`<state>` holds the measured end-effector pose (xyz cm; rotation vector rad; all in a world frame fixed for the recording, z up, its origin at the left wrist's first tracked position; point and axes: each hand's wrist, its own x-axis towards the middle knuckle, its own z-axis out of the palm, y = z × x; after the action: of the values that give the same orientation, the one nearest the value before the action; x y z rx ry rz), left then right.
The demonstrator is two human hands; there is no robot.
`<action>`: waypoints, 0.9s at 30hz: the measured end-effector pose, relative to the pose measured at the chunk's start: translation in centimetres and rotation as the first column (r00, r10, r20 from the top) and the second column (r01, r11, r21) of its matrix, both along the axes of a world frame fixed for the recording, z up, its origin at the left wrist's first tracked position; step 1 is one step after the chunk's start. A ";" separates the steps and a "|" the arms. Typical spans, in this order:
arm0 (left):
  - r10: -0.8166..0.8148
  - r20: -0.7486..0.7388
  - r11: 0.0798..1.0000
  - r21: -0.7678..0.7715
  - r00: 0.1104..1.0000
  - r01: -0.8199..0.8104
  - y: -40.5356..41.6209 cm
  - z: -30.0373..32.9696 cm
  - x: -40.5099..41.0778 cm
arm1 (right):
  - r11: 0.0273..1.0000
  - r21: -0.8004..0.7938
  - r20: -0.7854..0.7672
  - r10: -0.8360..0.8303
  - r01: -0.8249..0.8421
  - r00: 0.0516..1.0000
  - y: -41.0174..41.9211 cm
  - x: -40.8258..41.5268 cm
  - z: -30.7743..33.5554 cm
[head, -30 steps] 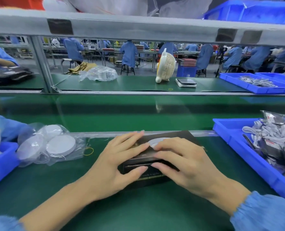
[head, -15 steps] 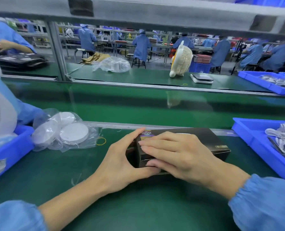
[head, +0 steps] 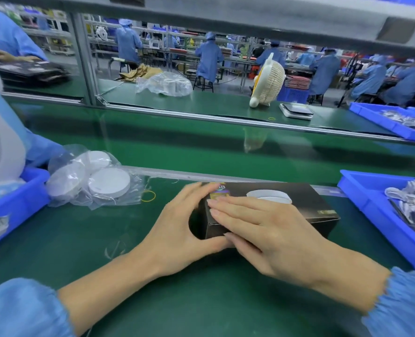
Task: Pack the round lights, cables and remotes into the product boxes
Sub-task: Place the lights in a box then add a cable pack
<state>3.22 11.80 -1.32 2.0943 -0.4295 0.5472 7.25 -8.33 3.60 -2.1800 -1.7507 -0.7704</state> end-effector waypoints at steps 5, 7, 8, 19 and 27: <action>0.012 0.496 0.982 0.158 0.868 -0.104 -0.2 0.0 0.1 | 0.920 0.351 -0.025 -0.175 0.172 0.984 -5.3 0.7 1.1; -0.006 0.511 0.993 0.103 0.860 -0.054 -0.7 -0.3 0.1 | 0.881 0.413 -0.030 -0.240 0.231 0.970 -6.6 0.8 -0.1; -0.004 0.489 0.998 0.051 0.872 -0.024 -0.9 -0.4 0.2 | 0.881 0.411 -0.011 -0.253 0.235 0.968 -6.8 0.8 -0.9; 0.008 0.300 0.969 -0.238 0.954 0.067 -0.7 -0.3 0.5 | 0.900 0.425 0.010 -0.106 0.092 0.994 -6.2 2.3 -3.1; 0.014 0.289 0.975 -0.217 0.957 0.051 -0.6 -0.1 0.5 | 0.897 0.275 -0.522 -0.163 0.346 0.837 -6.2 1.6 -0.4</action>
<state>3.75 11.18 -1.43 1.7986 -0.5282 0.8567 8.82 -14.55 3.15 -2.1288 -0.9903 -0.4791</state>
